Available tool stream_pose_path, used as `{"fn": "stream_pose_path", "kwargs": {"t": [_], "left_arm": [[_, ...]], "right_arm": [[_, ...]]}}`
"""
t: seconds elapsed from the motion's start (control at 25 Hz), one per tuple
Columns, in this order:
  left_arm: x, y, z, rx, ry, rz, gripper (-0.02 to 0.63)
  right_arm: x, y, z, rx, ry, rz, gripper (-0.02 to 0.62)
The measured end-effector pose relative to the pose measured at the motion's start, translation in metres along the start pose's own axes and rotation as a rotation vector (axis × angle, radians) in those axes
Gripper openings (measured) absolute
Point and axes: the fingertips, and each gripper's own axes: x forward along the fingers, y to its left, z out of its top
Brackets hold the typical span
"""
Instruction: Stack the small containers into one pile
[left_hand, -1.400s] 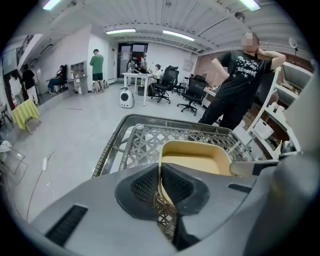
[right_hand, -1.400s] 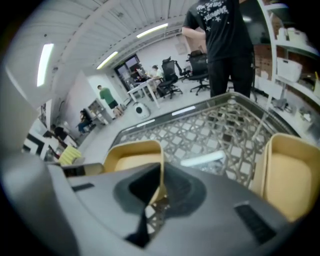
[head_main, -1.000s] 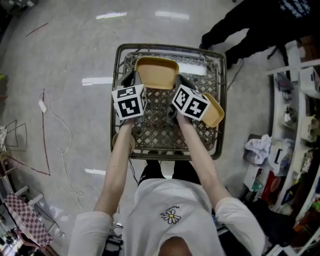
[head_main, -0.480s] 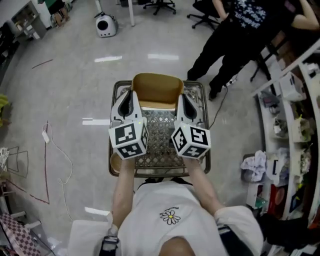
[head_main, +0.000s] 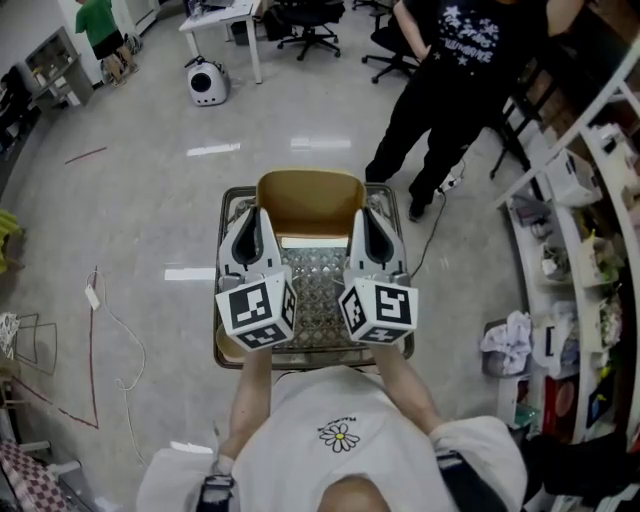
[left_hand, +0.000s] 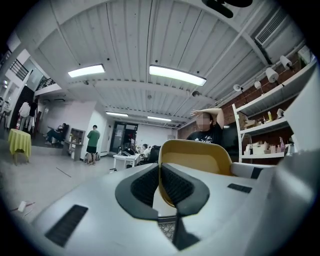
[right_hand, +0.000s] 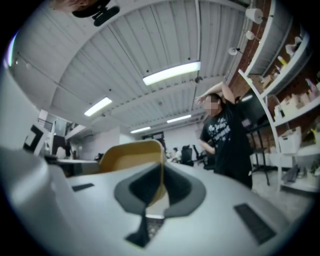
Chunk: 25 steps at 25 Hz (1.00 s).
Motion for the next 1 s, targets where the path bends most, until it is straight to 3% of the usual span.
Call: {"fn": "stream_pose_path", "kwargs": {"t": [0.2,0.36,0.56,1.0], "left_arm": [[0.006,-0.004,0.005,0.017,-0.001,-0.022,0.04],[0.025,-0.019,-0.003,0.047,0.072,-0.085,0.041],[0.061,-0.051,-0.039,0.09,0.27,-0.216,0.041],[0.104,-0.143,-0.184,0.197,0.677,-0.43,0.041]], "right_arm": [[0.003,-0.004,0.004,0.009,0.013,-0.007,0.04],[0.008,-0.023,0.0,0.038,0.083,-0.029,0.041],[0.013,-0.068,-0.03,0.116,0.282,-0.101,0.041],[-0.023,-0.178,-0.138,0.363,0.618,-0.29,0.041]]}}
